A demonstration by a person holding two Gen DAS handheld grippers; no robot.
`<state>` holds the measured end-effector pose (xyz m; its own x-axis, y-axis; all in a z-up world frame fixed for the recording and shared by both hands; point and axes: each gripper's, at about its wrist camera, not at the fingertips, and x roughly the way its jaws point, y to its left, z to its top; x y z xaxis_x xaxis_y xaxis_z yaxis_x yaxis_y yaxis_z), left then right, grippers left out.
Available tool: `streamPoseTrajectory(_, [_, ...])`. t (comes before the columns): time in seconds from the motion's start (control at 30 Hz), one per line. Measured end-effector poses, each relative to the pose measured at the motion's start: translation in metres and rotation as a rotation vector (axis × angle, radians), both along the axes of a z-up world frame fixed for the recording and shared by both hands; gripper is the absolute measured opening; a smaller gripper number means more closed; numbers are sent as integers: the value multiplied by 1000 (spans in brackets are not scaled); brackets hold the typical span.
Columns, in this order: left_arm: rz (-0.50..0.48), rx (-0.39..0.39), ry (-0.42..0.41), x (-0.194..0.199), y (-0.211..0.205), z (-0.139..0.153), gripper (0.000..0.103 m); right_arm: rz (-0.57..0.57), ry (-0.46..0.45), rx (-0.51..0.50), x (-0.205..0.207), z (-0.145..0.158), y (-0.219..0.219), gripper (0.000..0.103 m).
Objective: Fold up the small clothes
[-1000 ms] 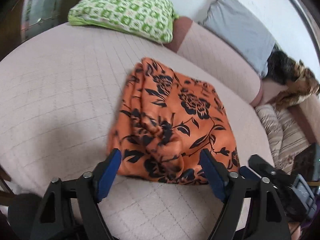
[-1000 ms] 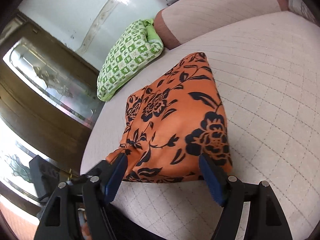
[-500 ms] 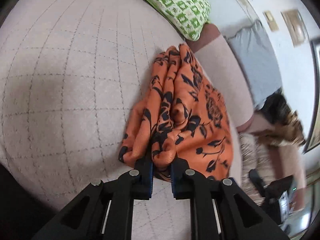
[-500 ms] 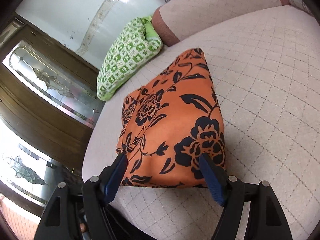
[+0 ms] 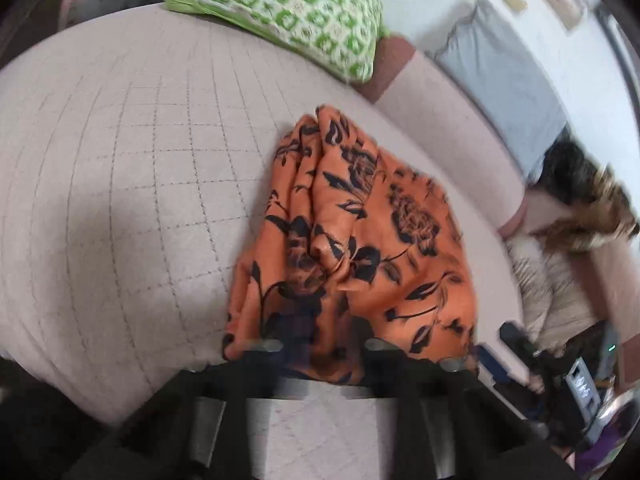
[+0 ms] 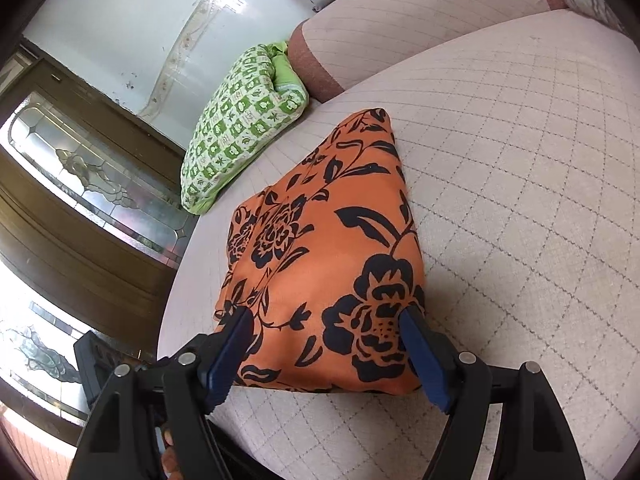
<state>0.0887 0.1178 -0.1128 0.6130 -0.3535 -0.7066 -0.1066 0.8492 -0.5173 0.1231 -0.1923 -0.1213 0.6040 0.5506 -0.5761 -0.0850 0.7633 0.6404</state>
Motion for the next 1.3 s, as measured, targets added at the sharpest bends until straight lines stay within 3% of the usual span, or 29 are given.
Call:
streamPoseTrajectory(0.1, [1, 36, -96, -11, 1, 25, 10, -2, -2, 9, 0, 1, 0, 78])
streamPoseTrajectory(0.2, [27, 69, -128, -13, 6, 27, 10, 2, -1, 23, 1, 2, 2, 78])
streamPoseTrajectory(0.27, [34, 89, -57, -6, 8, 3, 10, 15, -11, 10, 2, 3, 6, 78])
streamPoseTrajectory(0.33, [54, 55, 17, -1, 15, -27, 11, 32, -9, -3, 4, 4, 11, 78])
streamPoseTrajectory(0.47, [43, 85, -18, -2, 11, -17, 11, 58, -22, -26, 6, 11, 16, 78])
streamPoseTrajectory(0.6, [44, 75, 3, -1, 14, -28, 11, 63, -40, -2, 12, 17, 19, 82])
streamPoseTrajectory(0.67, [40, 90, 2, 0, 11, -26, 11, 94, -3, 42, 22, 5, 21, 89])
streamPoseTrajectory(0.73, [36, 86, 10, -1, 11, -23, 14, 94, 92, 55, 33, -17, 21, 90])
streamPoseTrajectory(0.8, [34, 130, -8, -1, 9, -10, 15, 89, 79, 96, 33, -16, 17, 90])
streamPoseTrajectory(0.87, [42, 204, -88, -6, 3, 18, 16, 95, 82, 117, 33, -15, 15, 90])
streamPoseTrajectory(0.97, [-43, 217, -199, 4, -18, 58, 39, 99, 77, 138, 34, -19, 14, 90])
streamPoseTrajectory(1.0, [-69, 228, -208, 11, -26, 62, 43, 98, 74, 145, 33, -19, 13, 90])
streamPoseTrajectory(1.07, [-131, 284, -179, 33, -44, 60, 43, 94, 66, 156, 30, -19, 11, 90])
streamPoseTrajectory(1.13, [-188, 276, -68, 66, -56, 36, 43, 91, 65, 165, 26, -21, 6, 90])
streamPoseTrajectory(1.17, [-191, 287, 11, 82, -56, 20, 33, 90, 66, 169, 25, -21, 6, 90])
streamPoseTrajectory(1.23, [-173, 231, 102, 106, -41, -8, 12, 93, 67, 172, 24, -19, 4, 90])
streamPoseTrajectory(1.3, [-179, 164, 106, 112, -28, -11, 6, 103, 72, 174, 23, -18, 4, 90])
